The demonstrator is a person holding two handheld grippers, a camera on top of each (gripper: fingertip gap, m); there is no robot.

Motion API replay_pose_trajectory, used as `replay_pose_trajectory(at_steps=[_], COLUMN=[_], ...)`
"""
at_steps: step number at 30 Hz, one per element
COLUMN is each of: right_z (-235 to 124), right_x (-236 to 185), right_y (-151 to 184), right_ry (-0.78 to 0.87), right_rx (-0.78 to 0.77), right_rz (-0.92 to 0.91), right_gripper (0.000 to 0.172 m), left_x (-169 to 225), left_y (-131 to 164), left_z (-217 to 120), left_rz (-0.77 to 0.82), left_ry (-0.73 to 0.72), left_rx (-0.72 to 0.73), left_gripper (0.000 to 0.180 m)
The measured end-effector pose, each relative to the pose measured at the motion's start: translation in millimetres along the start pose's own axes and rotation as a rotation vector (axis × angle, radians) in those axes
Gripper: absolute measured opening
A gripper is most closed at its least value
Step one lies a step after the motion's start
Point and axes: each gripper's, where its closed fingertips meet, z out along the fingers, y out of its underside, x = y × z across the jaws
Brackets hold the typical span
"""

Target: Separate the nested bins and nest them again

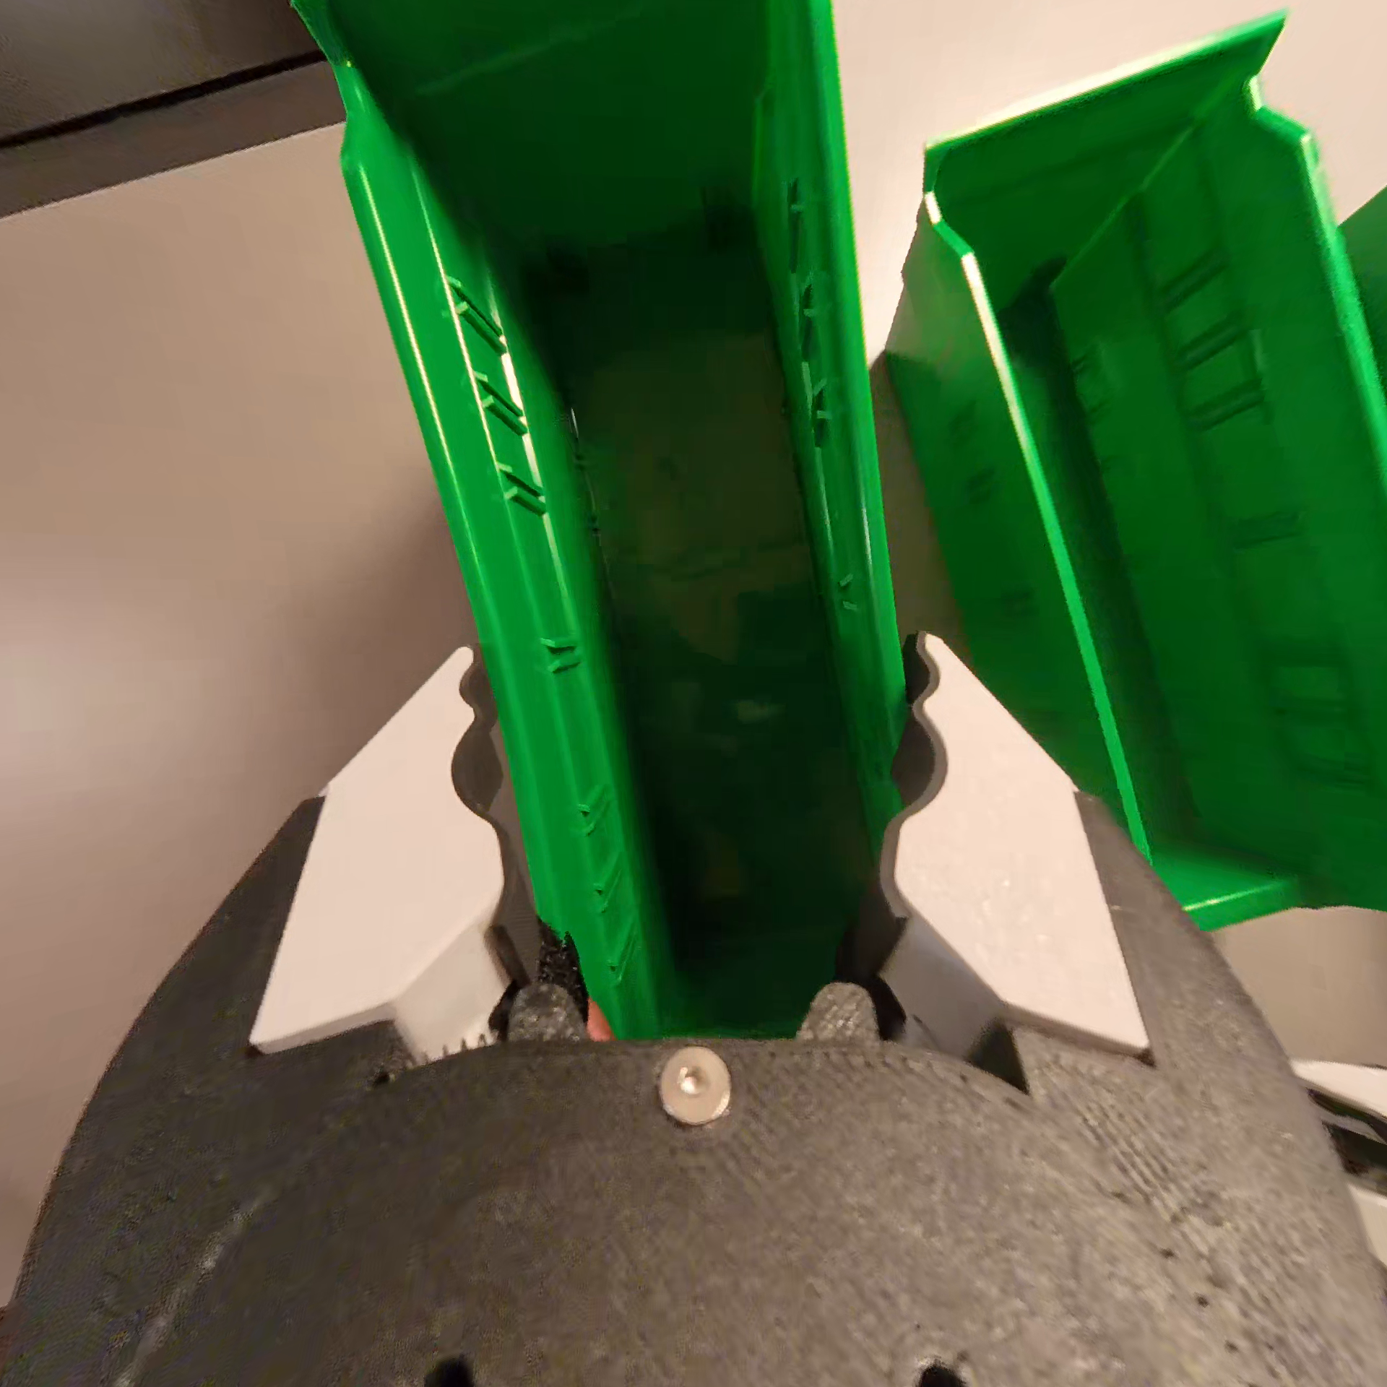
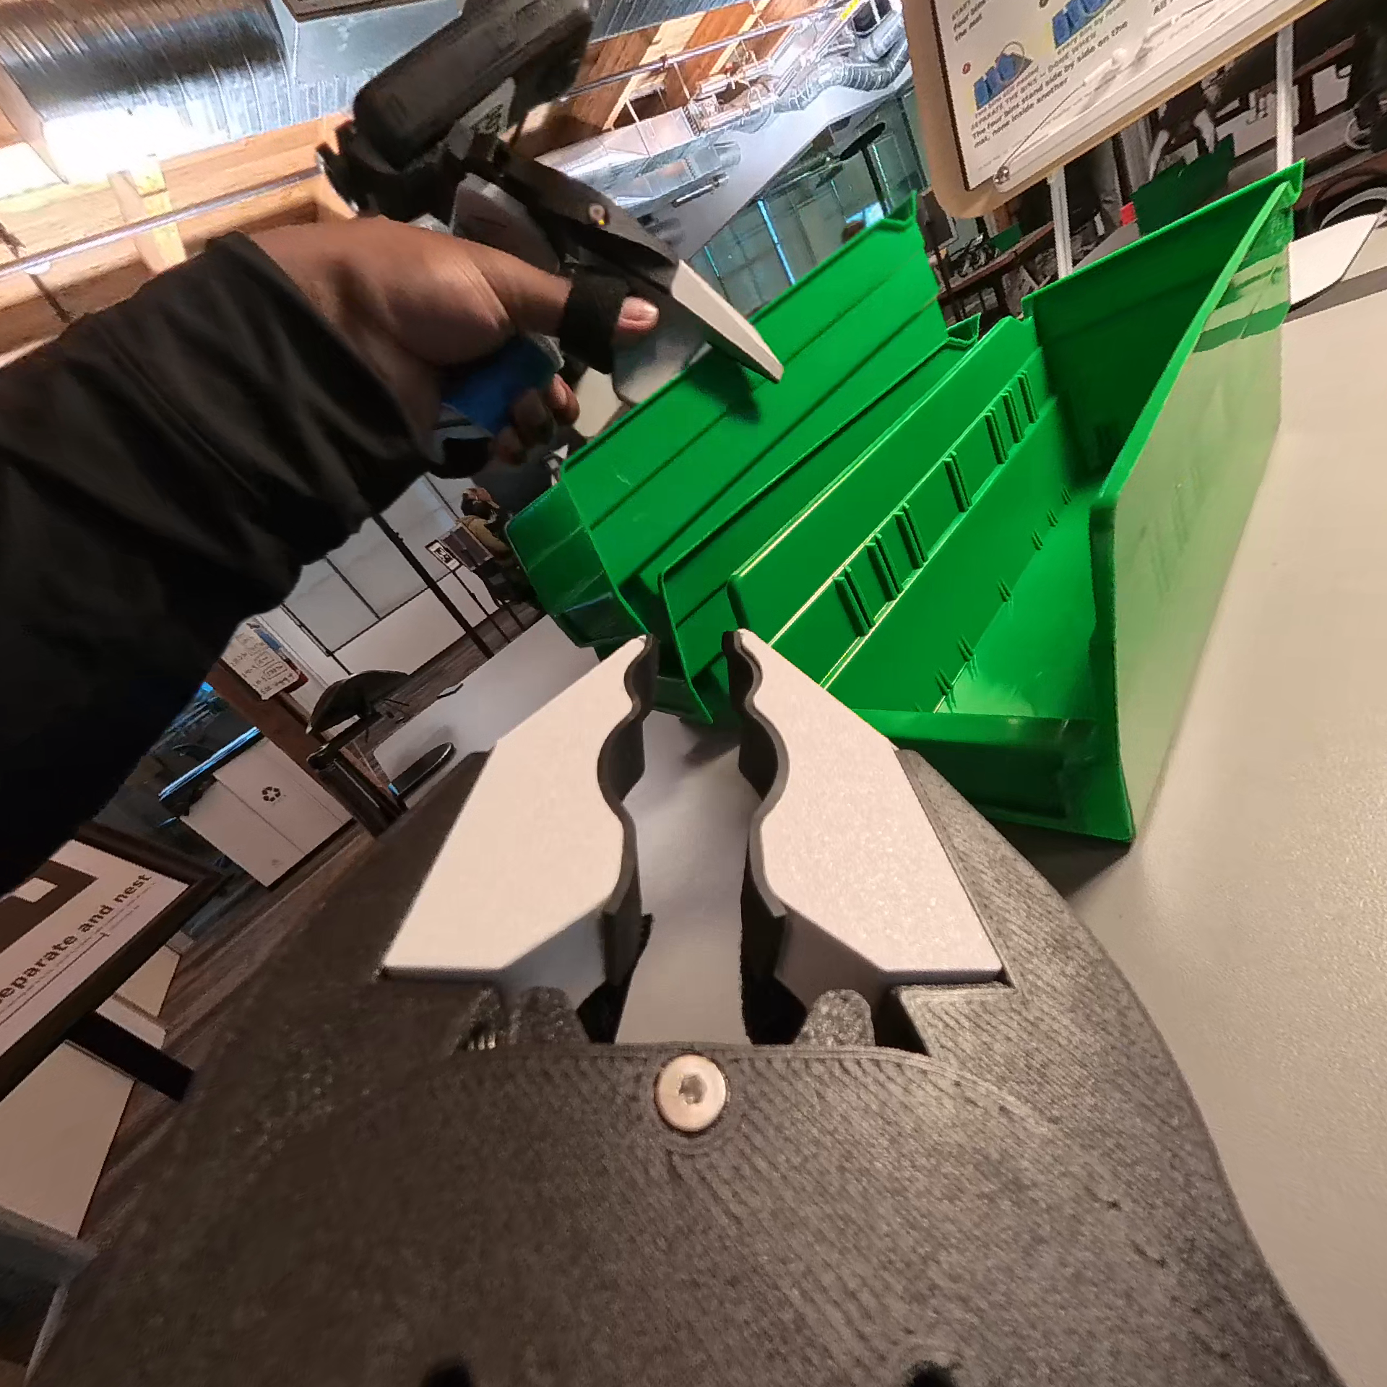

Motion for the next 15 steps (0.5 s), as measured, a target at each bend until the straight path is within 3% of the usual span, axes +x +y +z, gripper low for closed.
replay_pose_trajectory(at_steps=[10,15], right_z=[-1,0], right_x=[0,0], right_y=[-1,0], right_ry=[-0.014,-0.015], right_rx=[0.0,-0.005], right_rz=[0.019,0.022], right_gripper=[0.02,0.02], left_x=[7,13], left_y=[6,-14], left_z=[28,12], left_rz=[0.025,0.009], left_ry=[-0.056,-0.07], left_rx=[-0.015,0.102], left_gripper=[0.116,0.124])
